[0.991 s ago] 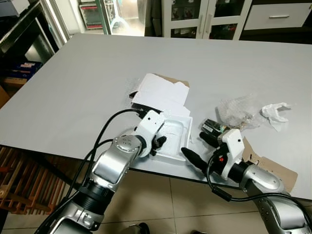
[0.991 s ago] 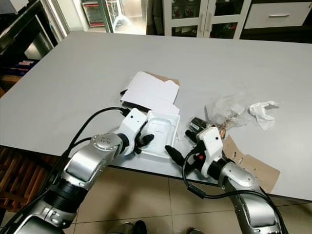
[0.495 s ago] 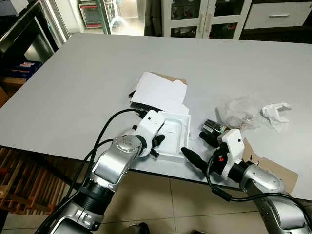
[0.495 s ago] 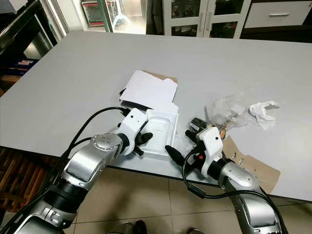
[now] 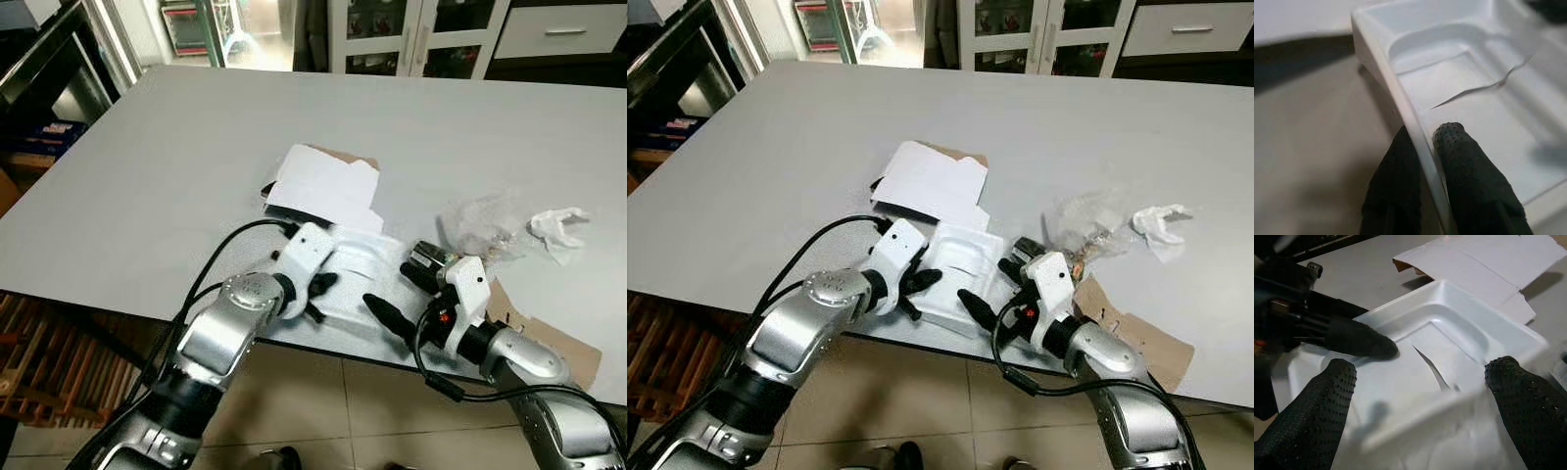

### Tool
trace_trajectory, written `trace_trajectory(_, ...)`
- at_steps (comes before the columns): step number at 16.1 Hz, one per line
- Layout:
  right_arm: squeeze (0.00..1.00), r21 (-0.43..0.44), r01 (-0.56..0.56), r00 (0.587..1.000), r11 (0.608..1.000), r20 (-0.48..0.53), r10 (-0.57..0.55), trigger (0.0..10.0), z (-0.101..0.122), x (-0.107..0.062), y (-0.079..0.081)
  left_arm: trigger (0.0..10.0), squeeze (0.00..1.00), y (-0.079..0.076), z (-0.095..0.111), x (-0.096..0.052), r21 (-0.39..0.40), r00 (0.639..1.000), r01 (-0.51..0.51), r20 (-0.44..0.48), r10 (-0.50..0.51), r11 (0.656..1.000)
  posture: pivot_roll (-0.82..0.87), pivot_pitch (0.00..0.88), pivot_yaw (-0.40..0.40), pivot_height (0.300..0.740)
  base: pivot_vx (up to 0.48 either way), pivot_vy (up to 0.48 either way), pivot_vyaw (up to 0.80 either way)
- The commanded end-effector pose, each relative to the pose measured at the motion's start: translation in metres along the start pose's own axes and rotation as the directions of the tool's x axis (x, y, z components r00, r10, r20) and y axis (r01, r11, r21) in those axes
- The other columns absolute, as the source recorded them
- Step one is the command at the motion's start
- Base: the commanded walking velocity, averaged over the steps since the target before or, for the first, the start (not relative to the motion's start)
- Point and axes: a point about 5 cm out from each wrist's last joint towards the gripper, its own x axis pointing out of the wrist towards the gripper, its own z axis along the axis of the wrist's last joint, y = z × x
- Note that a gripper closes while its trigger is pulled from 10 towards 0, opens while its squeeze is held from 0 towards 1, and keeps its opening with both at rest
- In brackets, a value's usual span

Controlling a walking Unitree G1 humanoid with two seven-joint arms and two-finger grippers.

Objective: Picking trash to rubbish bin

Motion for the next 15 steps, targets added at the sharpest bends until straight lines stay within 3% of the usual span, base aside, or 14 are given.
trace_trajectory(1, 0.00, -0.009, -0.007, 1.000, 1.000, -0.005, 0.007, 10.0, -0.002, 0.001, 0.002, 10.0, 0.00, -0.001, 0.011, -0.004, 0.023, 0.998, 0.046, 0.050, -0.047, 0.999, -0.09, 0.108, 0.112, 0.740, 0.000, 0.000, 0.00)
trace_trajectory(4, 0.00, -0.008, -0.011, 1.000, 1.000, -0.003, 0.011, 10.0, -0.001, 0.003, 0.002, 10.0, 0.00, 0.012, 0.036, -0.018, 0.048, 0.986, 0.054, 0.157, -0.061, 0.997, -0.09, 0.107, 0.112, 0.740, 0.000, 0.000, 0.00)
trace_trajectory(6, 0.00, -0.008, -0.011, 1.000, 1.000, -0.003, 0.011, 10.0, -0.001, 0.003, 0.002, 10.0, 0.00, 0.025, 0.051, -0.025, 0.064, 0.975, -0.022, 0.222, 0.007, 0.998, -0.09, 0.109, 0.112, 0.740, 0.000, 0.000, 0.00)
trace_trajectory(9, 0.00, -0.008, -0.009, 1.000, 1.000, -0.004, 0.009, 10.0, -0.001, 0.002, 0.001, 10.0, 0.00, 0.042, 0.079, -0.035, 0.016, 0.908, -0.158, 0.395, 0.139, 0.987, -0.09, 0.110, 0.108, 0.740, 0.000, 0.000, 0.00)
trace_trajectory(12, 0.00, -0.011, -0.008, 1.000, 1.000, -0.002, 0.008, 10.0, 0.000, 0.002, 0.000, 10.0, 0.00, 0.042, 0.087, -0.037, -0.038, 0.864, -0.190, 0.467, 0.186, 0.981, -0.09, 0.111, 0.103, 0.740, 0.000, 0.000, 0.00)
trace_trajectory(15, 0.00, -0.013, -0.011, 1.000, 1.000, -0.002, 0.011, 10.0, 0.000, 0.002, 0.000, 10.0, 0.00, 0.039, 0.084, -0.034, -0.037, 0.864, -0.190, 0.468, 0.185, 0.981, -0.09, 0.111, 0.100, 0.740, 0.000, 0.000, 0.00)
